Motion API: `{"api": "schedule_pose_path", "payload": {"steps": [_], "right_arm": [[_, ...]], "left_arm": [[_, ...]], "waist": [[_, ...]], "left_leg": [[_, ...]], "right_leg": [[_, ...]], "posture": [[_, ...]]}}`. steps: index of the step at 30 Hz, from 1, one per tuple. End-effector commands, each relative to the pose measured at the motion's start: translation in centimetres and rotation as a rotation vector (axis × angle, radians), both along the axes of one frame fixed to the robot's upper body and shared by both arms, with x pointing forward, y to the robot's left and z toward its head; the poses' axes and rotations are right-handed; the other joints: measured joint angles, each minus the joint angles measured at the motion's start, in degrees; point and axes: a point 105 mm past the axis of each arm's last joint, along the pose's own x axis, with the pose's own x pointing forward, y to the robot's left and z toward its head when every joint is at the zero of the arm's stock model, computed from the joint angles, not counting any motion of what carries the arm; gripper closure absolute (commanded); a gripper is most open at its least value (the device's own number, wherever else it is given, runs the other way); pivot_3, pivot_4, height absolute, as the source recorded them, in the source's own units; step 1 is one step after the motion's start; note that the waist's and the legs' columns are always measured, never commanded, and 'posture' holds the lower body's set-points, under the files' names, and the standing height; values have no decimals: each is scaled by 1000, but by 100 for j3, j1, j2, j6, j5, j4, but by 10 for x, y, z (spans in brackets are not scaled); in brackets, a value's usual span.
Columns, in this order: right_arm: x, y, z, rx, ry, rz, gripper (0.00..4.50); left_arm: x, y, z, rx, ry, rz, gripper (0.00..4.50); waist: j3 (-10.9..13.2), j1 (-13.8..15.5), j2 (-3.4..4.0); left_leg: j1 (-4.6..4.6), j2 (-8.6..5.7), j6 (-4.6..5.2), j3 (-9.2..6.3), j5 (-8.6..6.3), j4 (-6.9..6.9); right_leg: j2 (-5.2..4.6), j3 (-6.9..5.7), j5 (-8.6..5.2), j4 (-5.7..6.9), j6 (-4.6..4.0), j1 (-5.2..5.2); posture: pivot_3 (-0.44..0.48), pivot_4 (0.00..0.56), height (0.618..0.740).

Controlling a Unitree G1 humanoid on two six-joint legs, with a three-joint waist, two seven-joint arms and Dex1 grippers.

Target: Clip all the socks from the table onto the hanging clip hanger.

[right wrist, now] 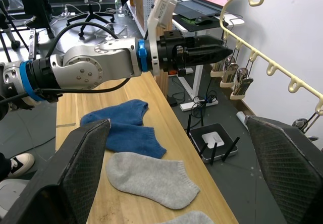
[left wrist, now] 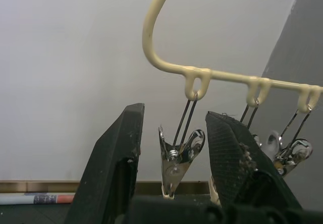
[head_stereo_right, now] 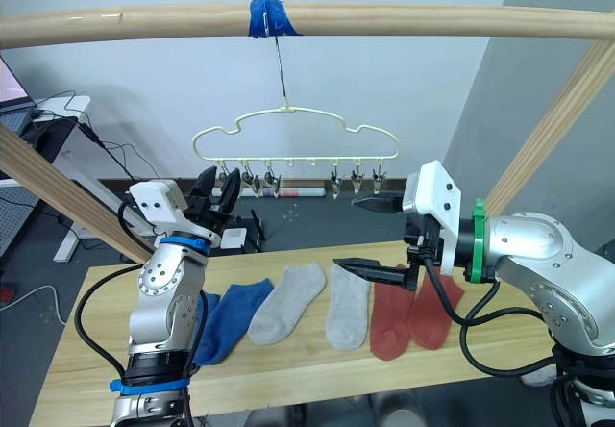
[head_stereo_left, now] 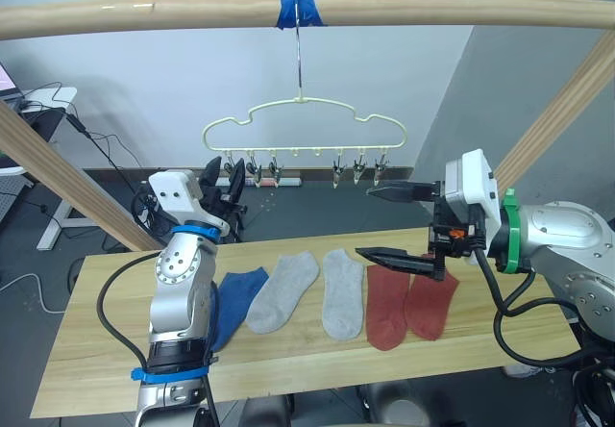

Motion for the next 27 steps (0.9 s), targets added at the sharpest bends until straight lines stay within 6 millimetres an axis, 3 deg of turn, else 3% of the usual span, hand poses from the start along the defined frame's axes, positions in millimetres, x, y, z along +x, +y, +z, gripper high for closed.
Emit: {"api": "schedule_pose_path", "payload": {"steps": [1, 11, 18, 21, 27], "right_arm": [[-2, 1, 5, 2, -38, 11, 0], [-2, 1, 5, 2, -41, 8, 0], [-2, 1, 4, 1, -40, 6, 0], [-2, 1, 4, 1, -40, 6, 0], [-1, 0, 1, -7, -34, -1, 0]], "left_arm": [[-3, -3, 14, -3, -52, -8, 2397], [-4, -3, 10, -2, -36, -11, 2397], [-4, -3, 11, -3, -38, -12, 4169], [-5, -2, 11, 0, -40, -14, 4497], [-7, -1, 13, 17, -45, -15, 4497]], "waist": [[0, 1, 0], [0, 6, 0], [1, 7, 0], [1, 8, 0], [10, 9, 0]], "left_leg": [[0, 0, 0, 0, 0, 0], [-1, 0, 0, 0, 0, 0], [-1, 0, 0, 0, 0, 0], [-1, 0, 0, 0, 0, 0], [-1, 0, 0, 0, 0, -1]], "right_leg": [[0, 0, 0, 0, 1, 0], [0, 0, -1, -2, 1, 0], [0, 0, -1, -2, 1, -1], [0, 0, -1, -2, 1, -1], [0, 0, -1, -2, 2, -1]], "posture": [[-302, 211, 740], [-302, 211, 740], [-301, 212, 740], [-299, 213, 740], [-296, 218, 740]]}}
